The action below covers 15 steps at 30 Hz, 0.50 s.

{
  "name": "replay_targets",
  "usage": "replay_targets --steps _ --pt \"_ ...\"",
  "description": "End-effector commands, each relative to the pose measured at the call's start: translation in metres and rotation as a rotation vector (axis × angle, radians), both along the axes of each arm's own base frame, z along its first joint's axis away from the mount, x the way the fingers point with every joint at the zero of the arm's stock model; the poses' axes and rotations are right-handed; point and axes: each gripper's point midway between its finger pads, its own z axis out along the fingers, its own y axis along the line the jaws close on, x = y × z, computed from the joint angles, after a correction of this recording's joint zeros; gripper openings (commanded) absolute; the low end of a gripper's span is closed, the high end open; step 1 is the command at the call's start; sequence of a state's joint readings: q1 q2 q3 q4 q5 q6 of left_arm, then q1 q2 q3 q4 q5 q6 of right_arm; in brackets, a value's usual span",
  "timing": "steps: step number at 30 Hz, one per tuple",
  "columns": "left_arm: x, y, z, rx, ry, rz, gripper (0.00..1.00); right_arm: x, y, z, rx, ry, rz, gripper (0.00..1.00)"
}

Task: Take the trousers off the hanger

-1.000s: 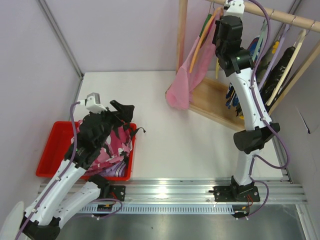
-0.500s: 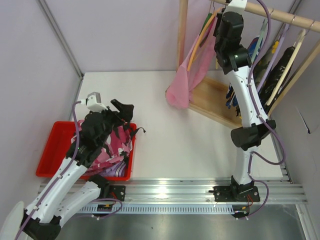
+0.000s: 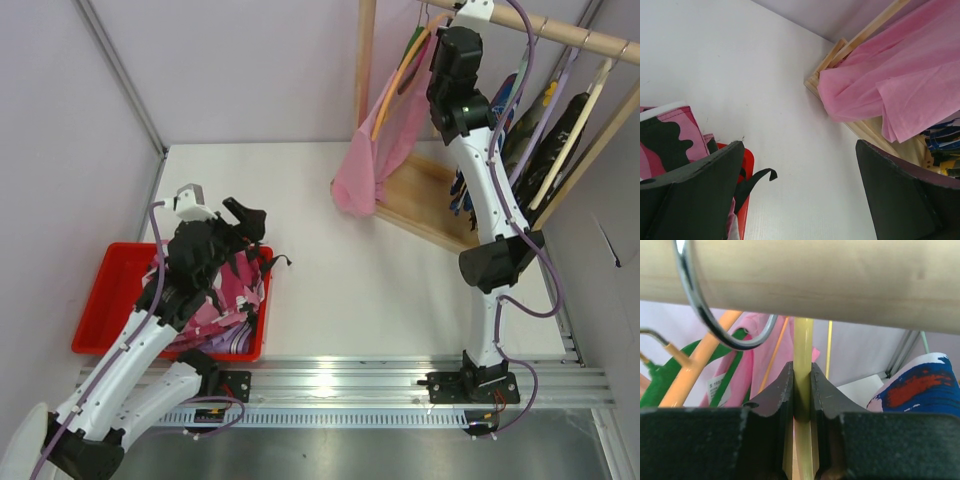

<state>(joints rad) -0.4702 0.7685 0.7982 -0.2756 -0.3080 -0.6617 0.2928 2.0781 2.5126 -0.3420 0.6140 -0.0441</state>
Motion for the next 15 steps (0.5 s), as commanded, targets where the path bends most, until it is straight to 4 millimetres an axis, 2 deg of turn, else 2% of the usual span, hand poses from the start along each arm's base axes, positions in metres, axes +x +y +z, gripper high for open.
replay_targets --steps 1,3,8,9,11,12,14,15 --pt "0.003 0.005 -0.001 0.012 0.0 0.02 0.99 -0.003 -0.013 0.021 0.041 -0.088 -0.047 0.0" --pt "0.003 0.006 -0.001 0.015 0.0 0.019 1.0 -0.005 -0.012 0.024 0.047 -0.087 -0.032 0.0" --pt "0.002 0.007 0.001 0.02 -0.005 0.014 1.0 -0.022 0.0 0.031 0.054 -0.066 0.015 0.41" --pt "0.0 0.008 0.002 0.018 -0.009 0.014 1.0 -0.028 0.001 0.03 0.047 -0.044 0.018 0.54" --pt "-0.002 0.008 0.002 0.022 -0.012 0.012 1.0 -0.037 0.005 0.029 0.041 -0.023 0.028 0.65" --pt "-0.003 0.009 0.003 0.022 -0.017 0.011 0.99 -0.041 0.013 0.022 0.032 0.007 0.045 0.73" --pt "-0.007 0.011 0.005 0.02 -0.029 0.011 0.99 -0.056 0.017 0.029 0.031 0.01 0.049 0.8" --pt "-0.009 0.012 0.005 0.02 -0.031 0.009 1.0 -0.062 0.026 0.026 0.02 0.03 0.062 0.82"
